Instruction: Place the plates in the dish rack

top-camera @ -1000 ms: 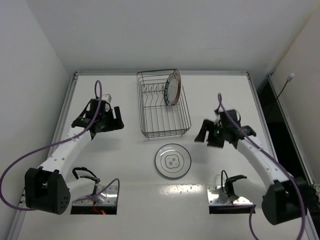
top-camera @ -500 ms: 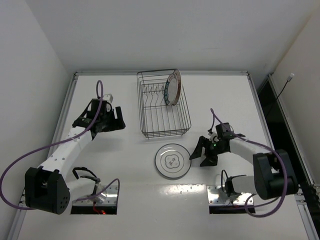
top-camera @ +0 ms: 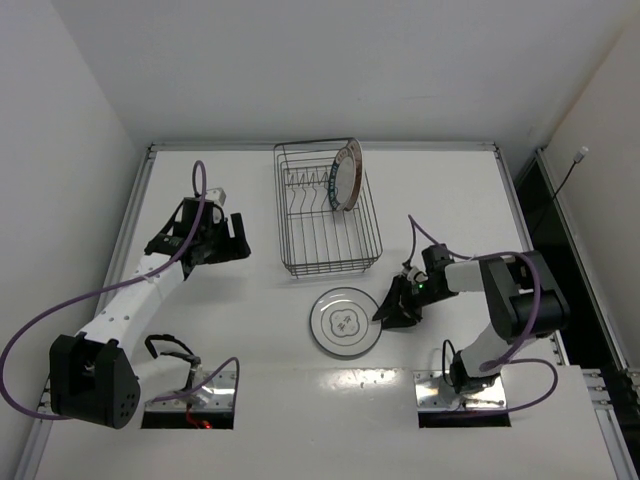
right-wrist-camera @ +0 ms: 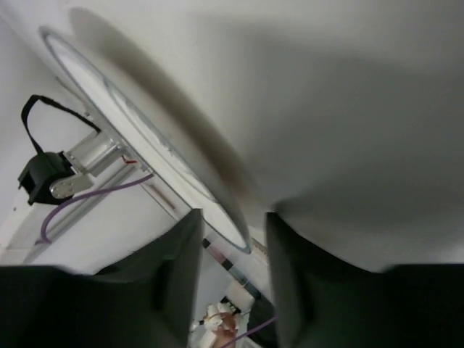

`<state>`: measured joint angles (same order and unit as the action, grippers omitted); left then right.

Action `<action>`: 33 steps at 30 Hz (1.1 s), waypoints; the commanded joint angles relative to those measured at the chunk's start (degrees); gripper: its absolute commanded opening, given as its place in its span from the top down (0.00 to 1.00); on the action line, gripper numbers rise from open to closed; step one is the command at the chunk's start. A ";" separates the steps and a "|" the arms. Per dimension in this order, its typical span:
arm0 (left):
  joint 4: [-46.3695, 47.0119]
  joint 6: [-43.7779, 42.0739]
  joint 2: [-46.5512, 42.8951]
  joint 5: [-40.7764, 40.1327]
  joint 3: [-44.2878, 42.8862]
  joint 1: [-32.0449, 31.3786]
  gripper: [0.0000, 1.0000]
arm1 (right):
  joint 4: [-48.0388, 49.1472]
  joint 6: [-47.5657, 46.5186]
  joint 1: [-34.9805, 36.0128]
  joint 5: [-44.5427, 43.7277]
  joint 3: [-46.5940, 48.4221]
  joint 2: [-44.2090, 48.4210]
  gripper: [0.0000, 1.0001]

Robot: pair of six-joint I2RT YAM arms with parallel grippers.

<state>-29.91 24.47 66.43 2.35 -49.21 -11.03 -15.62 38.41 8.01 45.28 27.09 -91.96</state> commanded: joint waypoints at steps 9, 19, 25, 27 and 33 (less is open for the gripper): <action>1.52 -0.04 -0.16 0.02 0.34 -0.57 0.30 | 2.10 -6.50 0.78 -3.96 4.54 -5.42 0.99; 1.52 -0.04 -0.69 0.02 0.34 -0.57 0.30 | -10.55 -6.95 6.30 -13.97 5.86 13.37 1.00; 1.00 0.49 -1.31 -1.12 0.34 -0.57 0.30 | -30.14 -8.18 12.19 -29.71 18.68 27.09 1.00; 1.00 0.49 -1.83 -1.12 0.34 -0.57 0.30 | -33.06 -8.18 13.25 -33.30 23.95 30.07 1.00; 1.00 0.49 -4.73 -2.78 0.34 -0.57 0.30 | -35.72 -7.65 16.95 -43.68 39.77 31.24 1.00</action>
<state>-29.93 24.64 64.77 1.13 -49.04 -11.07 -50.35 30.52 23.75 9.45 60.20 -61.19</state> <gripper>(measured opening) 0.698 0.032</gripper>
